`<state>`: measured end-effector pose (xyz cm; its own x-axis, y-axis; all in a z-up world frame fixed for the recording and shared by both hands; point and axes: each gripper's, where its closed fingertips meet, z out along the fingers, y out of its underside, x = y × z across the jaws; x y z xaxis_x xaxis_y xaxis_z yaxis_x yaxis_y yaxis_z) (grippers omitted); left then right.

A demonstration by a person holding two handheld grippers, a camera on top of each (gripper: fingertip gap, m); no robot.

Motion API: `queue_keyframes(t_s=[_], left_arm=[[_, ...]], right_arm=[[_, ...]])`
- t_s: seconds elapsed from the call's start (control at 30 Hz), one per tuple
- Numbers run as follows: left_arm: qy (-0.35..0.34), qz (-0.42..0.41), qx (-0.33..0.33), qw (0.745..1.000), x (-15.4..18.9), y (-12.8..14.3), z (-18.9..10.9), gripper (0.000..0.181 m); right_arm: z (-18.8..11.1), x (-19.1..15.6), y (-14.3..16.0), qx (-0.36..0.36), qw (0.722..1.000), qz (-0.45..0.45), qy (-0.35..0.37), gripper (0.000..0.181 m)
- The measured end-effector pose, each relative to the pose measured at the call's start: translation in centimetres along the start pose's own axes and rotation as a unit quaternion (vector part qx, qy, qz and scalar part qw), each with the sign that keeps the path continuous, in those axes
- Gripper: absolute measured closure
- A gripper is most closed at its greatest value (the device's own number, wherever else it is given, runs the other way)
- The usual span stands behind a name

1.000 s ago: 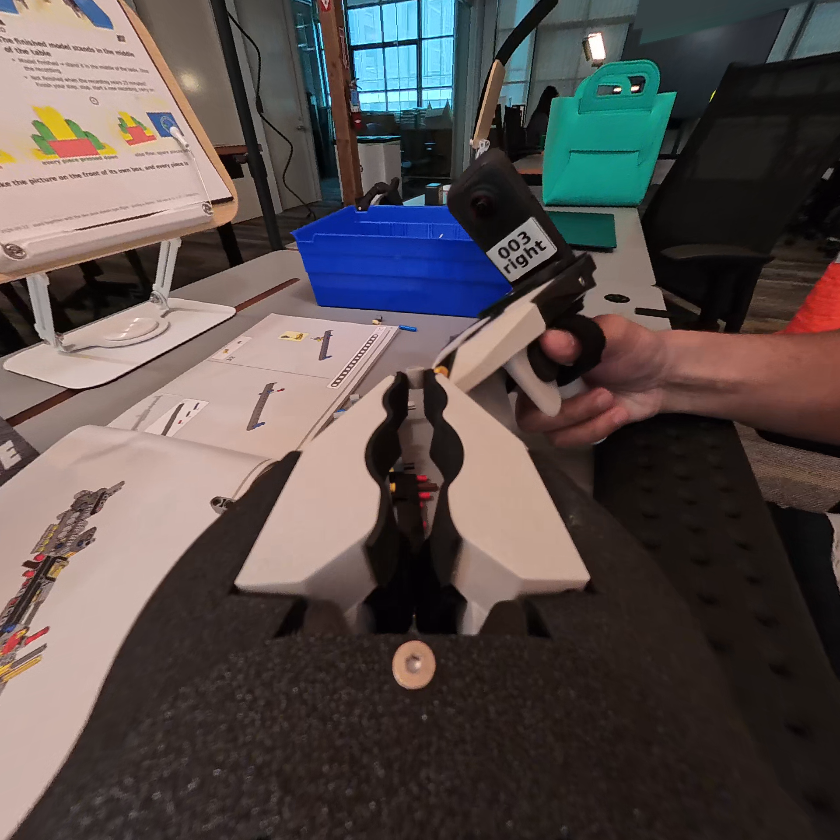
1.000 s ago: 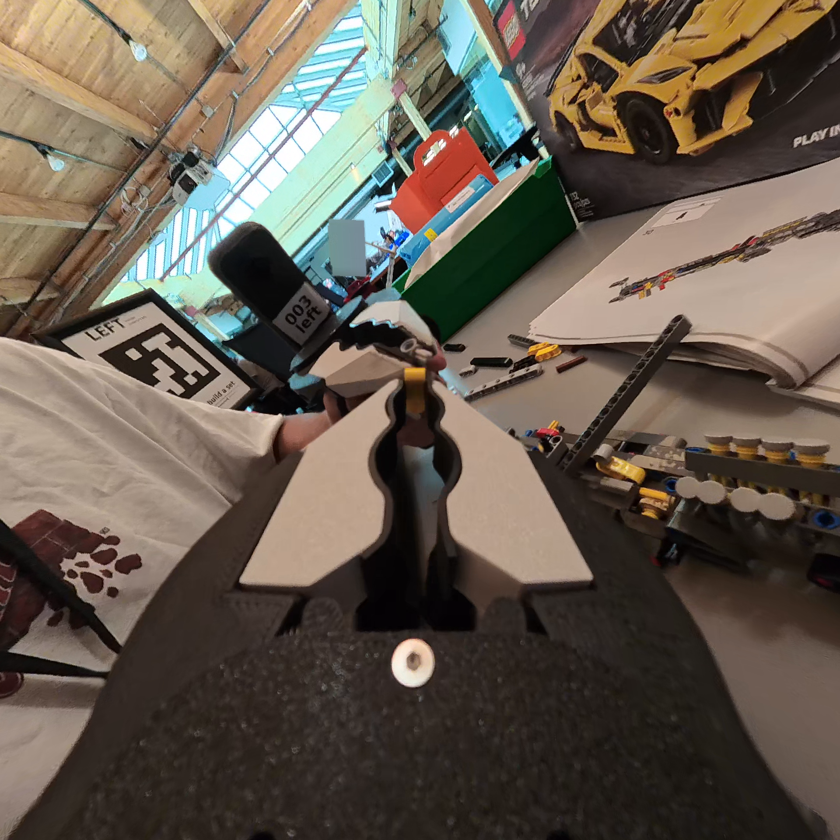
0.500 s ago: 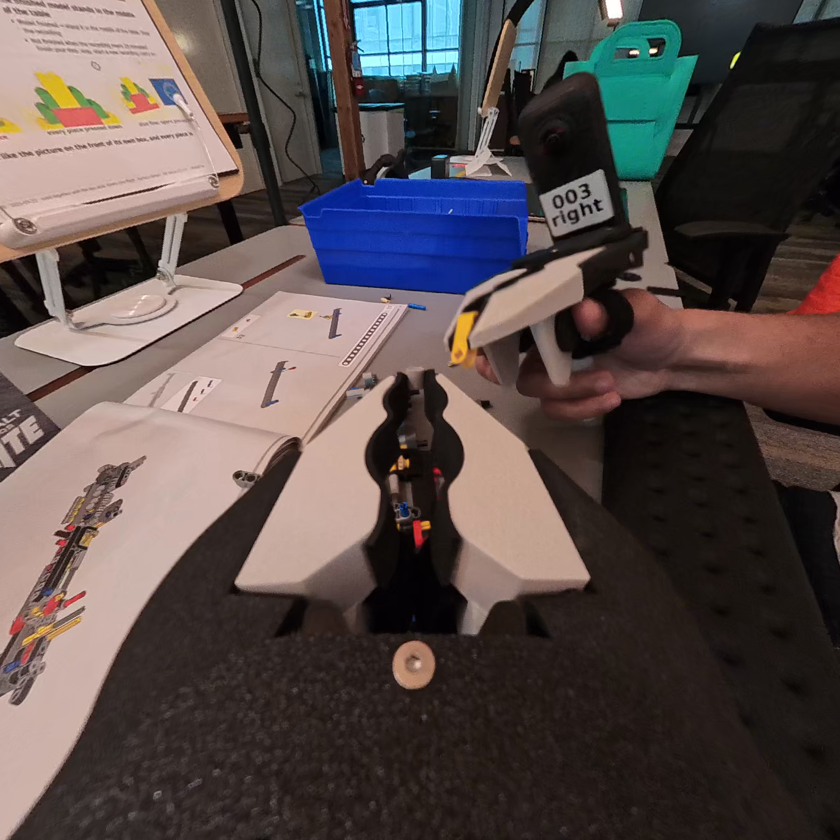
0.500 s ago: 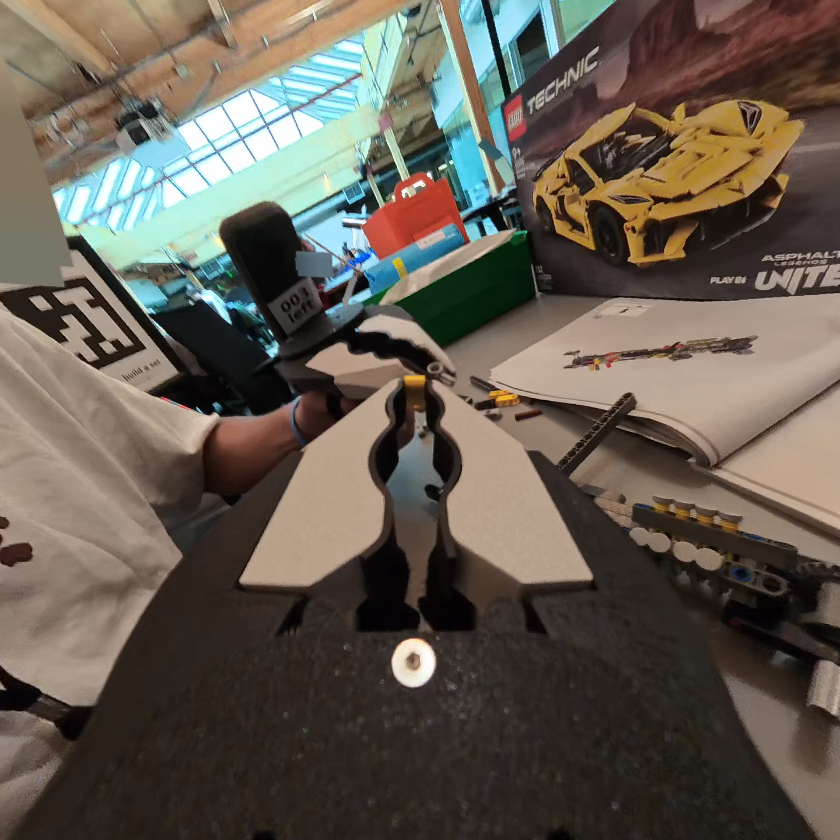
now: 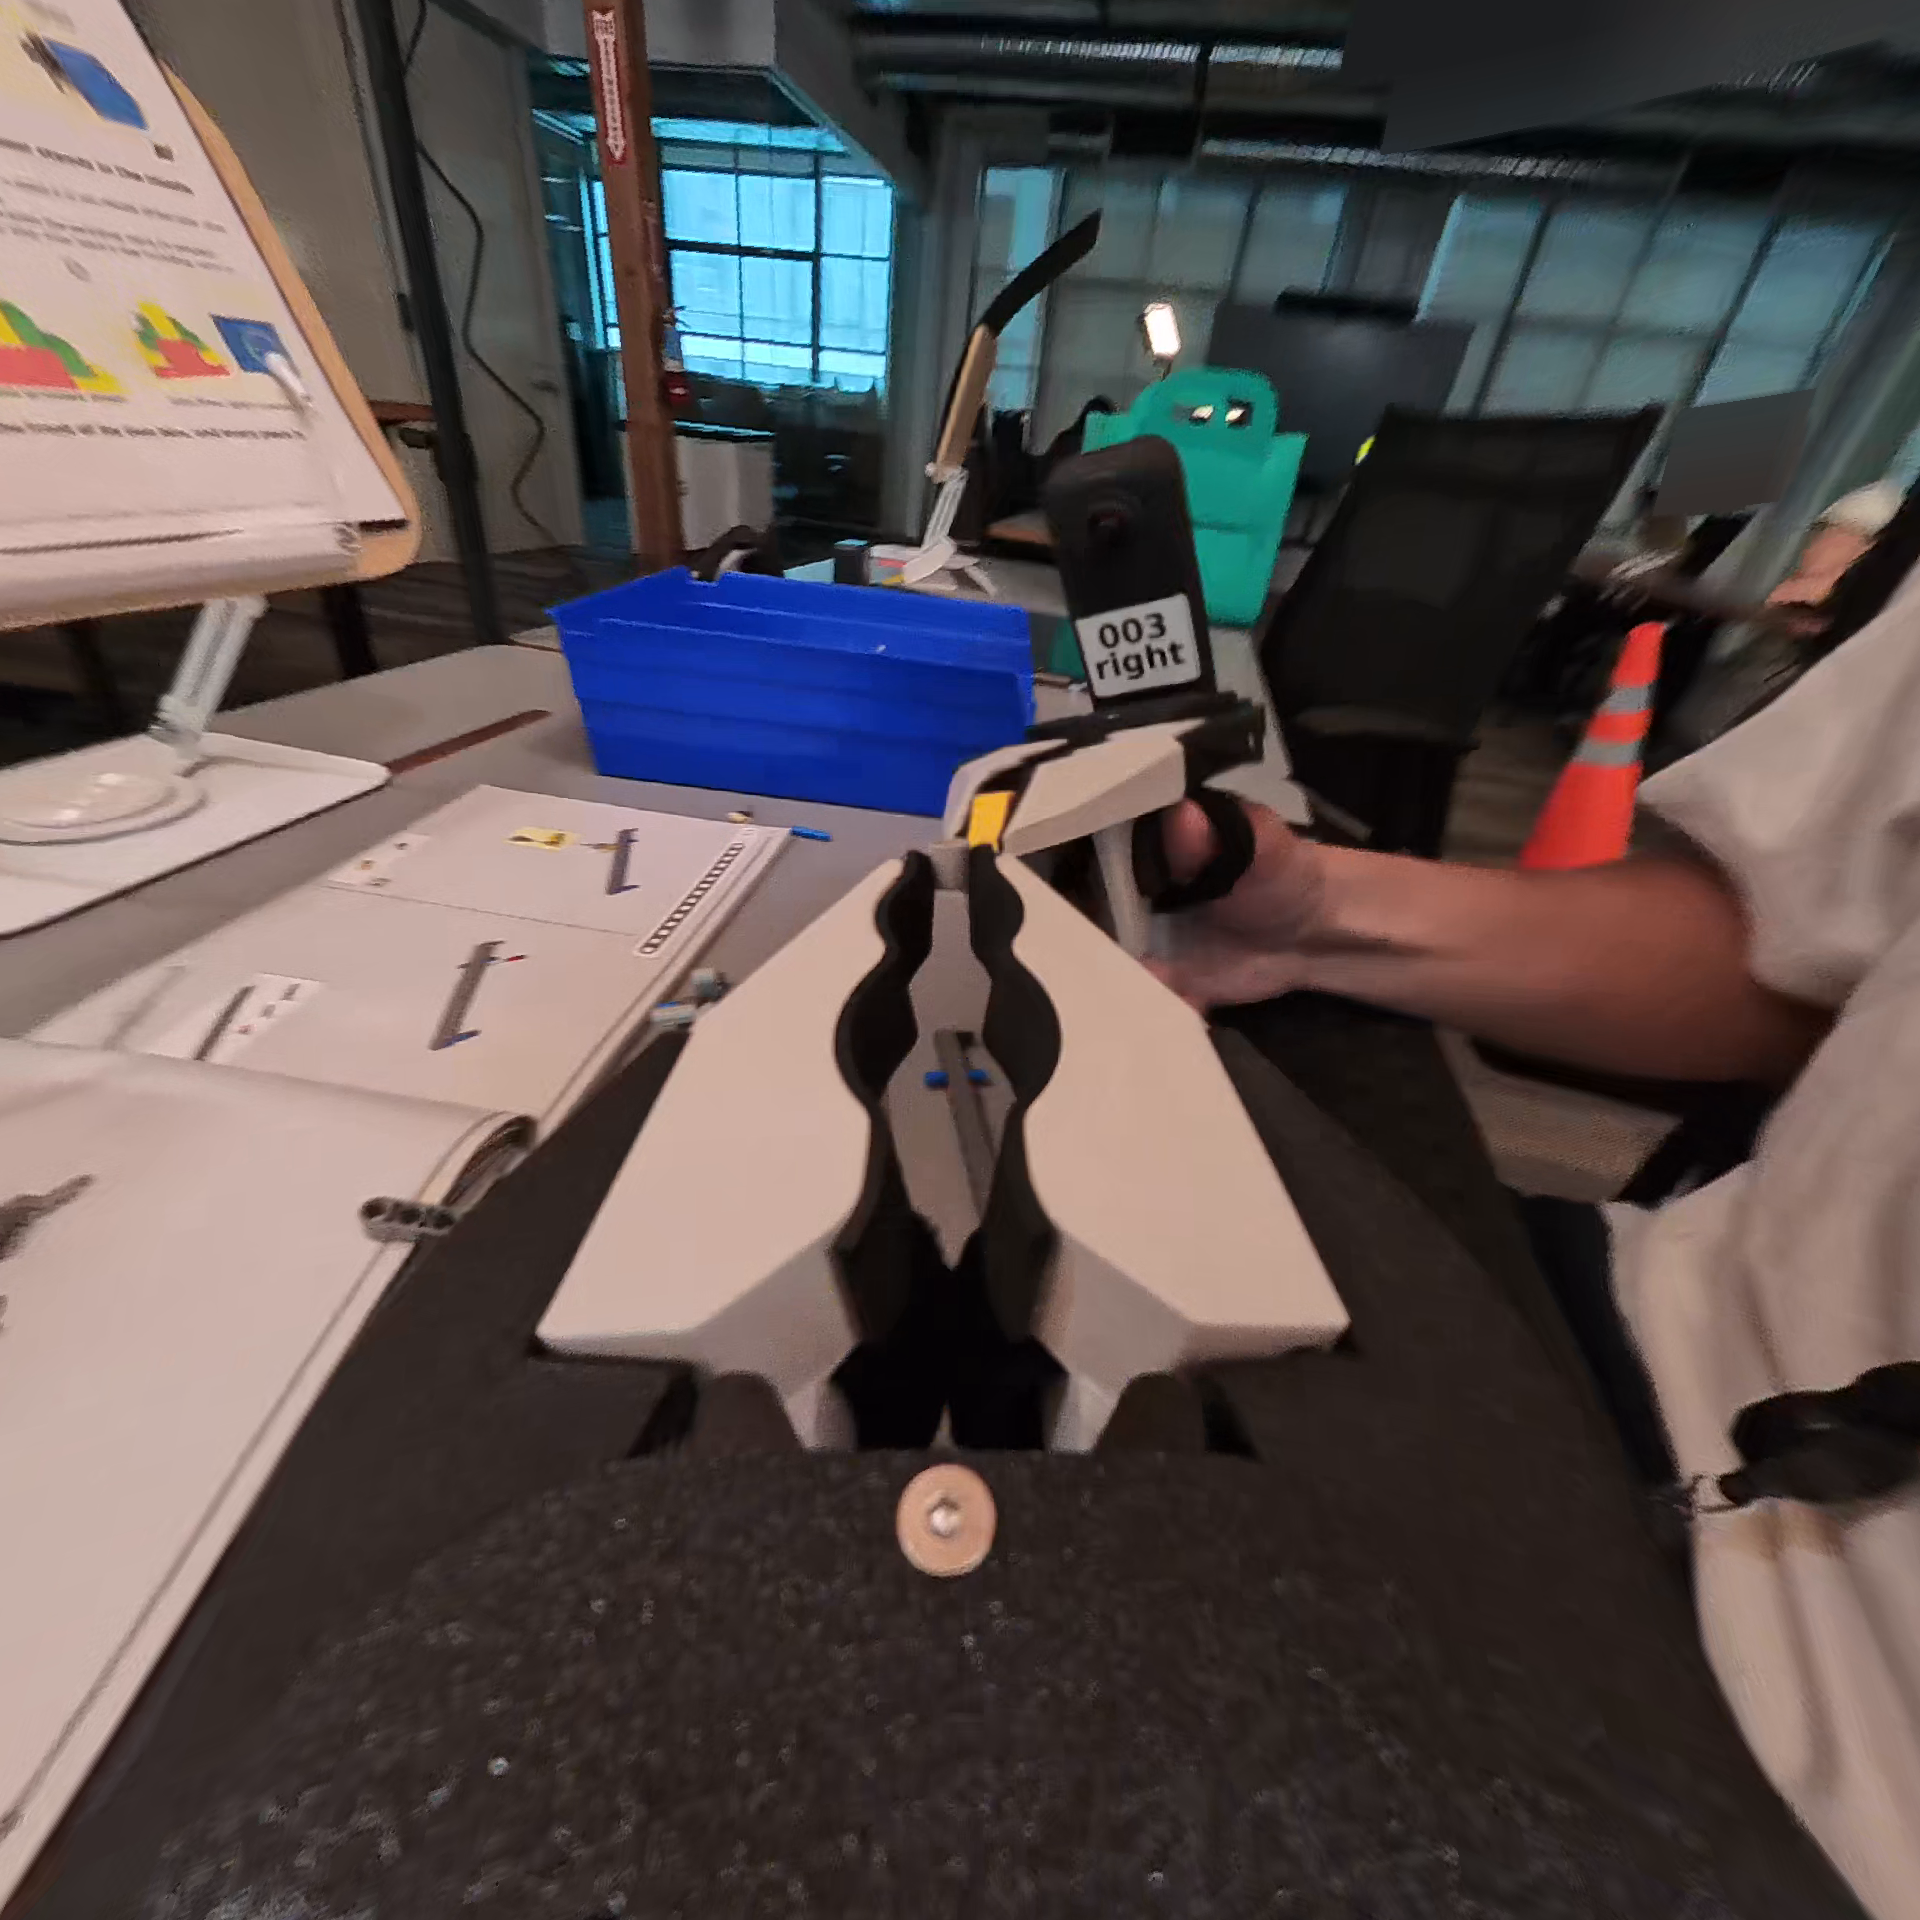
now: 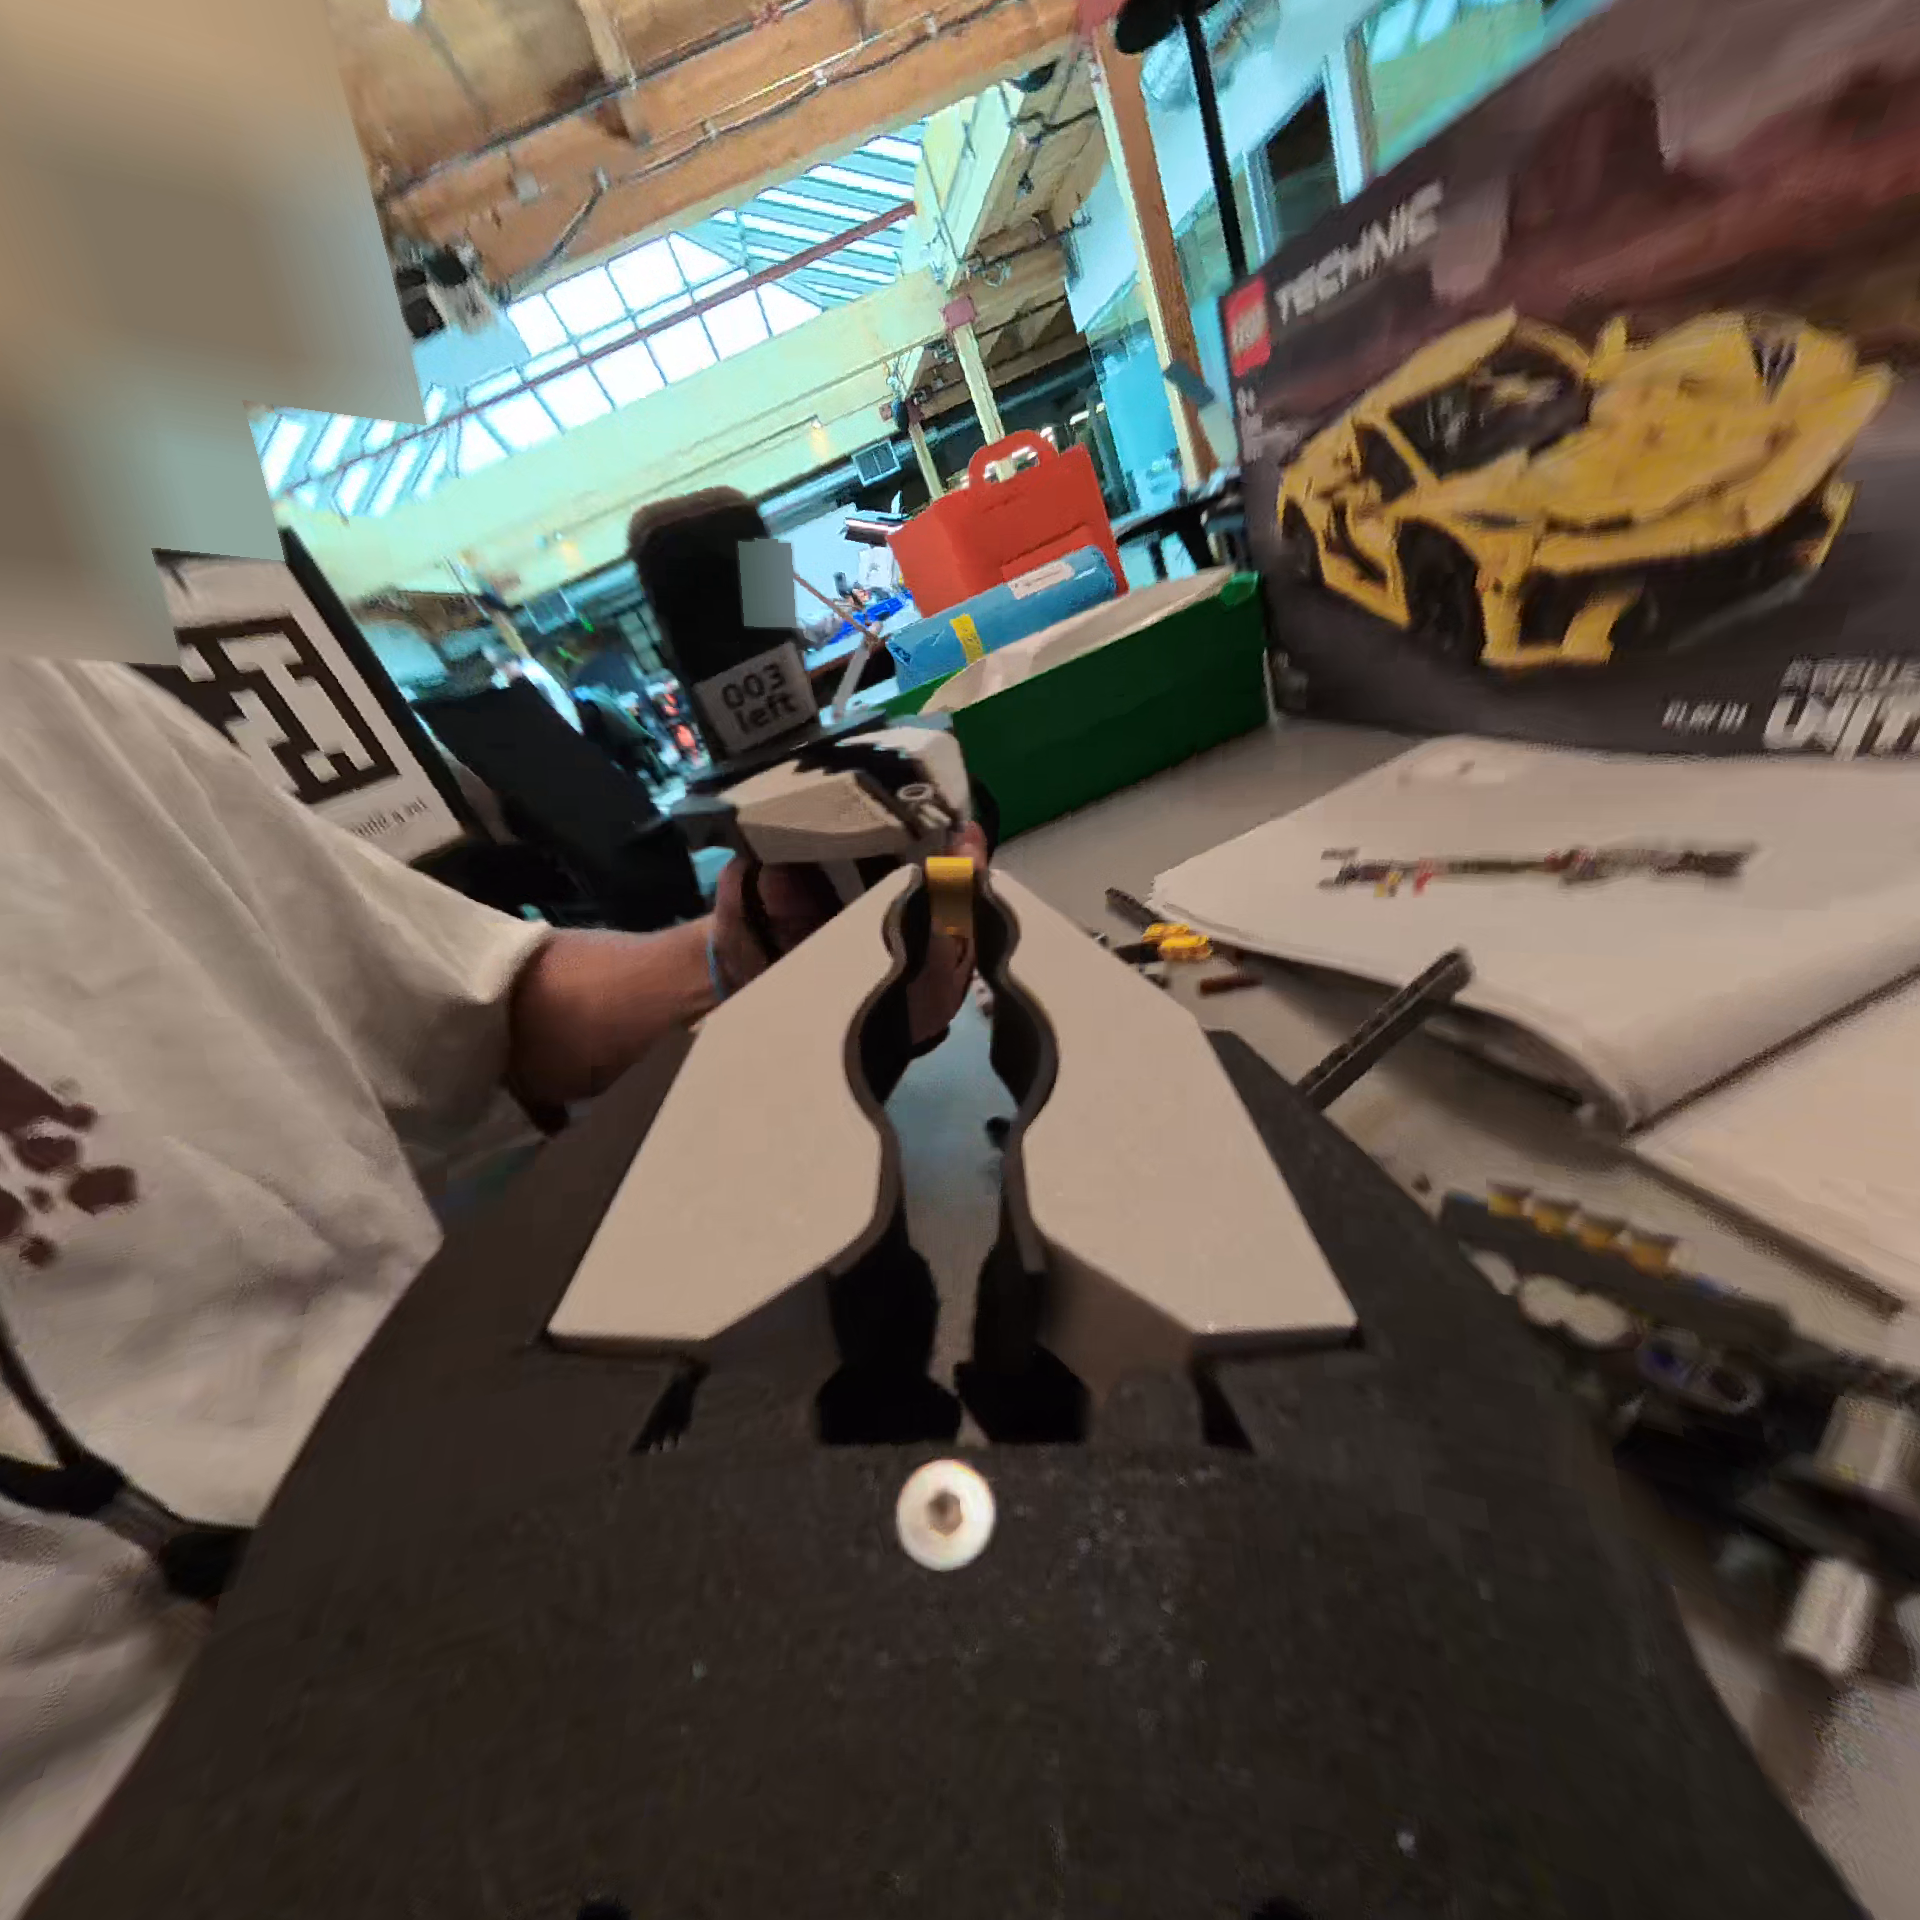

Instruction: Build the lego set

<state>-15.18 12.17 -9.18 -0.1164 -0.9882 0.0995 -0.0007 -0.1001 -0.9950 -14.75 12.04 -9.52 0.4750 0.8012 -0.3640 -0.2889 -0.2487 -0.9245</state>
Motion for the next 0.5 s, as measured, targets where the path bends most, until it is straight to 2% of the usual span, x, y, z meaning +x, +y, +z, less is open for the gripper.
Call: queue_keyframes(t_s=[0.1, 0.17, 0.33, 0.4, 0.5], left_arm=[[0.029, -0.011, -0.003, 1.000, 0.6, 0.1, -0.2, 0.175], [0.032, 0.024, -0.021, 0.999, 1.2, 0.6, -0.2, 0.175], [0.077, 0.056, -0.056, 0.994, 3.0, 1.9, -0.1, 0.175], [0.085, 0.054, -0.057, 0.993, 3.3, 2.0, -0.1, 0.175], [0.086, 0.053, -0.065, 0.993, 3.3, 2.4, 0.1, 0.175]], right_arm=[[-0.1, -0.8, -0.2, -0.007, 0.987, -0.162, 0.015, 0.175], [0.0, -1.2, 0.7, -0.039, 0.979, -0.202, 0.005, 0.175], [-0.3, -2.6, 0.7, -0.064, 0.984, -0.152, -0.071, 0.175], [-0.5, -2.6, 1.5, -0.099, 0.981, -0.147, -0.083, 0.175], [-0.6, -2.9, 1.9, -0.113, 0.979, -0.141, -0.099, 0.175]])
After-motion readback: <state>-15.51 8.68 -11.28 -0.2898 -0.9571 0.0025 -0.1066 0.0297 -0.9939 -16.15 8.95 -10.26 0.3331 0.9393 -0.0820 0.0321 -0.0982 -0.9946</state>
